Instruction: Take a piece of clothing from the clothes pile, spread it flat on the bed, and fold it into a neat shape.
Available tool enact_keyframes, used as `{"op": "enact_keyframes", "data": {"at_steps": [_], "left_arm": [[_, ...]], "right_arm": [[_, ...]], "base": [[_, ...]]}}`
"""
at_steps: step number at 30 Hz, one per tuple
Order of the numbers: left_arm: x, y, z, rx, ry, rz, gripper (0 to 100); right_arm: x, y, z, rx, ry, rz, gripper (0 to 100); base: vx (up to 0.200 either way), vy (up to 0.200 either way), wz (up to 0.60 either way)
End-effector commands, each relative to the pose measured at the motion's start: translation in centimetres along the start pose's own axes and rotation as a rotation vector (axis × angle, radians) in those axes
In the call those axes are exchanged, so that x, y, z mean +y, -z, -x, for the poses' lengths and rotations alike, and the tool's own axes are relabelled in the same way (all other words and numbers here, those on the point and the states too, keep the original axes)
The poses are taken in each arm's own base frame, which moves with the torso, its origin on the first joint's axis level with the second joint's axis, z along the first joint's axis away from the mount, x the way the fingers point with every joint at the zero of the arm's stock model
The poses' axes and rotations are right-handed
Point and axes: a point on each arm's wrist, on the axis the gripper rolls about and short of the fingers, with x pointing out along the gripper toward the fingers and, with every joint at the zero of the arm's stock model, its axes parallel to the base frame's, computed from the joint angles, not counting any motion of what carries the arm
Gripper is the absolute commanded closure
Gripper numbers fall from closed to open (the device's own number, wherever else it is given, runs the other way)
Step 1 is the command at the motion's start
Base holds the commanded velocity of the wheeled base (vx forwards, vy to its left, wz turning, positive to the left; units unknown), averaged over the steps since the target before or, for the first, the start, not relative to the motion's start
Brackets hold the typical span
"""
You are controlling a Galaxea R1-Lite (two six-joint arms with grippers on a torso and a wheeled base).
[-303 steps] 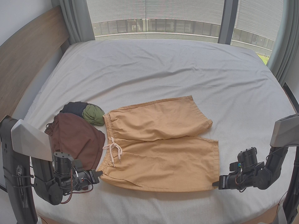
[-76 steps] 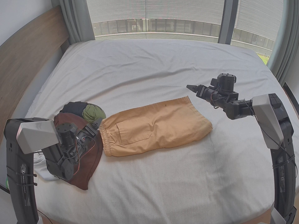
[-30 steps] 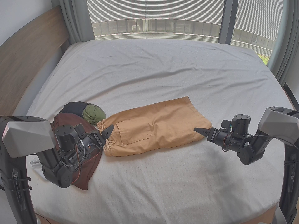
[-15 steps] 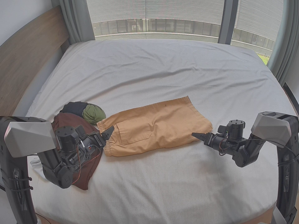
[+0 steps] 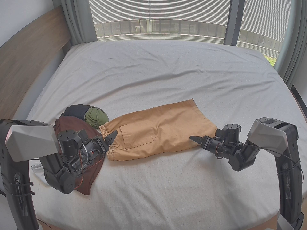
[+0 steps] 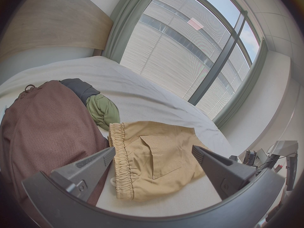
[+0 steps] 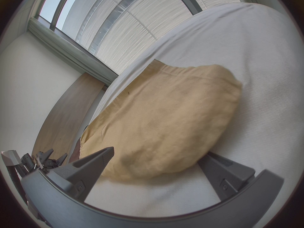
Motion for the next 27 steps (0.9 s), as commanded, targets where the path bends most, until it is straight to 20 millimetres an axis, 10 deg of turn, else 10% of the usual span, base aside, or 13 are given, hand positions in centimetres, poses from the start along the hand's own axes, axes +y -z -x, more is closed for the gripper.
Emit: {"op": "enact_keyframes", "data": {"at_steps": [1,23,24,27], "left_arm": [[0.1,0.0,0.0,-0.001,-0.001,0.001,0],[0.5,0.0,-0.1,0.000,-0.010,0.006,0],[0.5,0.0,-0.1,0.000,-0.010,0.006,0],[0.5,0.0,-0.1,0.002,-0.009,0.006,0]], "right_arm": [[-0.2,1.7,-1.7,0.031,-0.006,0.004,0],[1.3,1.2,-5.4,-0.053,-0.012,0.006,0],[1.3,1.2,-5.4,-0.052,-0.011,0.005,100],[1.2,1.3,-5.3,-0.049,-0.008,0.004,100]], "base": [[0.000,0.000,0.00],[0.000,0.000,0.00],[0.000,0.000,0.00],[0.000,0.000,0.00]]}}
